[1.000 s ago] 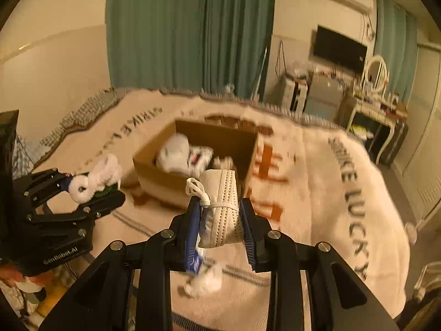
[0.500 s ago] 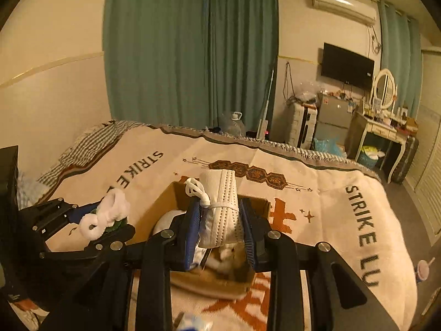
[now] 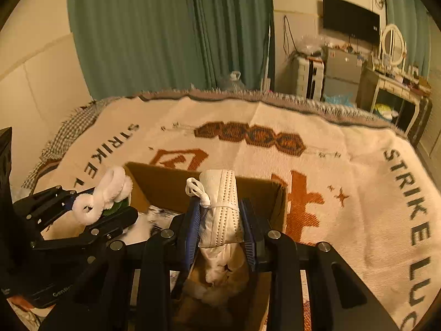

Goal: Organize soft objects
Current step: 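Lower both items into the box and open both tools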

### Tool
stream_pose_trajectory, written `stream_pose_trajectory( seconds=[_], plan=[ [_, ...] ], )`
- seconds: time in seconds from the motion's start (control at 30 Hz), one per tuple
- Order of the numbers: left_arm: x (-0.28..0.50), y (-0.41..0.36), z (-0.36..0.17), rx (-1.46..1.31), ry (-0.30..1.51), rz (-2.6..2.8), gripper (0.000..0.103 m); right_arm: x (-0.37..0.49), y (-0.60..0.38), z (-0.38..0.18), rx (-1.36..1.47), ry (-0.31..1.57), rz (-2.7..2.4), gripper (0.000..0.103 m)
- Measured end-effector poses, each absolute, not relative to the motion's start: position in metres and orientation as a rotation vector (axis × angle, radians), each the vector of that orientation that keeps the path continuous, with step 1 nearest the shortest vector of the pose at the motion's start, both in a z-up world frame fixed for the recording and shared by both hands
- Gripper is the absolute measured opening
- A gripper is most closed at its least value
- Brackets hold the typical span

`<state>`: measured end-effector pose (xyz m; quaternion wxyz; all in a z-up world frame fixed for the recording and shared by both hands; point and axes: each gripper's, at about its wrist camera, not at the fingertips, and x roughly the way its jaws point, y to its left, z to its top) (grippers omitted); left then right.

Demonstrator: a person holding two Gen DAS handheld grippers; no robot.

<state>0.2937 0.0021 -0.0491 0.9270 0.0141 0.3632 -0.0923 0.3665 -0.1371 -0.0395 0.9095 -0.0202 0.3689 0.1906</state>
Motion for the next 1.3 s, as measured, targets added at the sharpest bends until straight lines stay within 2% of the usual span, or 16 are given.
stream_pose_trajectory(
  seconds=[0.17, 0.23, 0.27, 0.3, 0.43, 0.5, 0.67, 0.73, 0.77, 0.87, 0.97, 1.0, 1.17, 1.3],
  plan=[
    [0.289, -0.003, -0.046, 0.050, 0.713, -0.190, 0.049, 0.370, -0.138, -0.052, -0.023, 0.771, 0.390, 0.031],
    [0.291, -0.003, -0.044, 0.049, 0.715, -0.163, 0.061, 0.367, -0.139, -0.048, -0.024, 0.763, 0.380, 0.047],
    [0.290, -0.002, -0.043, 0.045, 0.716, -0.140, 0.073, 0.363, -0.141, -0.043, -0.023, 0.747, 0.370, 0.059],
    [0.290, -0.001, -0.042, 0.041, 0.715, -0.135, 0.080, 0.361, -0.142, -0.038, -0.020, 0.733, 0.360, 0.061],
    [0.272, -0.003, -0.023, 0.069, 0.688, -0.136, 0.081, 0.339, -0.151, -0.006, -0.017, 0.683, 0.336, 0.062],
    [0.258, -0.005, -0.007, 0.093, 0.663, -0.124, 0.081, 0.323, -0.156, 0.015, -0.030, 0.653, 0.319, 0.066],
    [0.205, 0.000, 0.050, 0.077, 0.555, -0.128, 0.082, 0.266, -0.171, 0.077, -0.062, 0.572, 0.284, 0.067],
    [0.183, 0.002, 0.071, 0.080, 0.509, -0.126, 0.085, 0.239, -0.176, 0.098, -0.074, 0.546, 0.272, 0.071],
    [0.169, 0.003, 0.082, 0.082, 0.482, -0.125, 0.092, 0.229, -0.178, 0.105, -0.077, 0.536, 0.270, 0.074],
    [0.135, 0.006, 0.103, 0.082, 0.426, -0.118, 0.094, 0.188, -0.185, 0.129, -0.083, 0.500, 0.273, 0.079],
    [0.108, 0.007, 0.113, 0.080, 0.419, -0.126, 0.094, 0.152, -0.187, 0.140, -0.089, 0.472, 0.288, 0.093],
    [0.099, 0.006, 0.113, 0.086, 0.426, -0.138, 0.094, 0.140, -0.188, 0.142, -0.093, 0.458, 0.291, 0.094],
    [0.068, 0.005, 0.101, 0.070, 0.429, -0.118, 0.094, 0.095, -0.183, 0.130, -0.150, 0.450, 0.302, 0.095],
    [0.052, 0.005, 0.075, 0.083, 0.458, -0.037, 0.094, 0.082, -0.181, 0.096, -0.174, 0.500, 0.319, 0.095]
  ],
)
